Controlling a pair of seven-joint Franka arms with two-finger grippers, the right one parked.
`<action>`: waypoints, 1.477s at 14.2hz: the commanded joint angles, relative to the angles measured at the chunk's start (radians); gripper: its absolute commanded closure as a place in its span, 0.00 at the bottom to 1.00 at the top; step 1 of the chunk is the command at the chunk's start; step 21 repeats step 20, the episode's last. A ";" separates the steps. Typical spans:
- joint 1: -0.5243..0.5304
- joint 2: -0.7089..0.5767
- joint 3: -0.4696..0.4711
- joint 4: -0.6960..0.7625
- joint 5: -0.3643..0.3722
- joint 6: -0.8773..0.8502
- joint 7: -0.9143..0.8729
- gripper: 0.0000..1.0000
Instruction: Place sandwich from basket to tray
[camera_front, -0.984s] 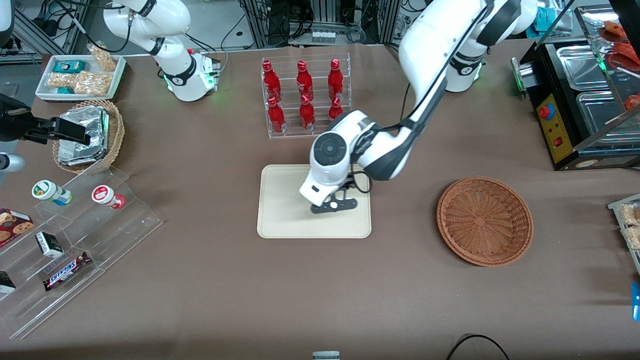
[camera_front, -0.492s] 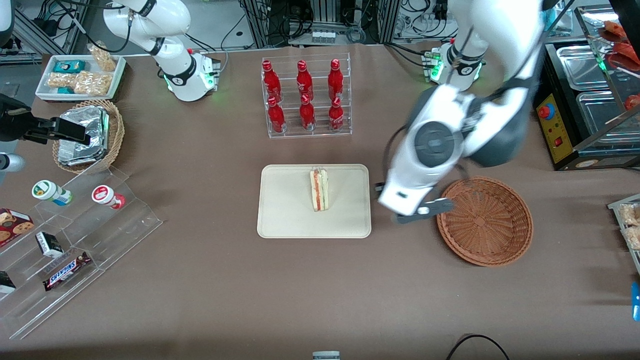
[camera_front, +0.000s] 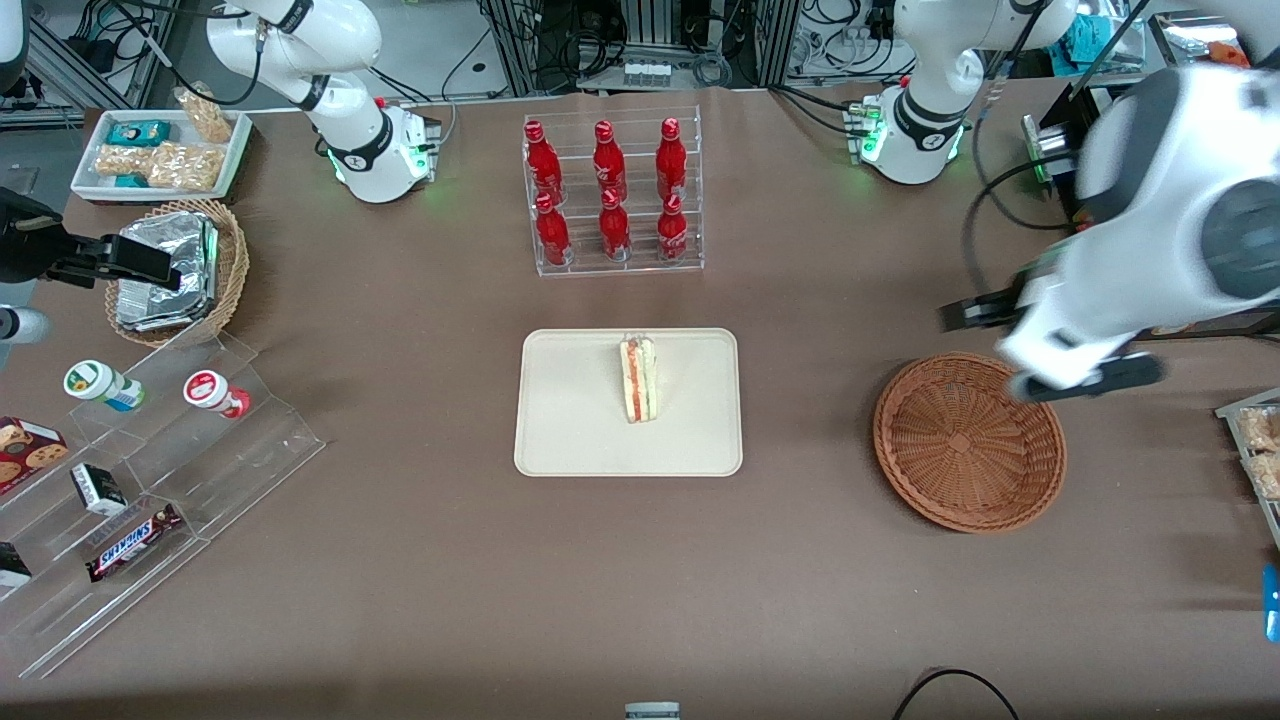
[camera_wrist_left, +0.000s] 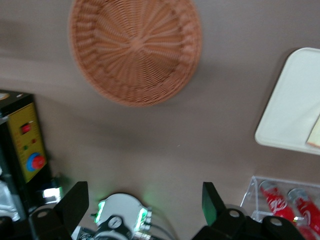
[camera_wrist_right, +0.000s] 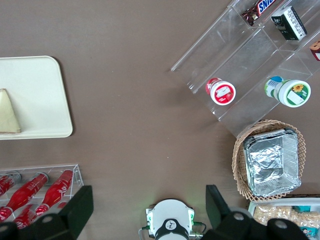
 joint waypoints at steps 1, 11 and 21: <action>0.036 -0.060 -0.012 0.002 -0.007 -0.047 0.014 0.00; 0.182 -0.126 -0.147 -0.046 -0.035 -0.021 -0.070 0.00; 0.212 -0.203 -0.155 -0.168 -0.027 0.069 -0.023 0.00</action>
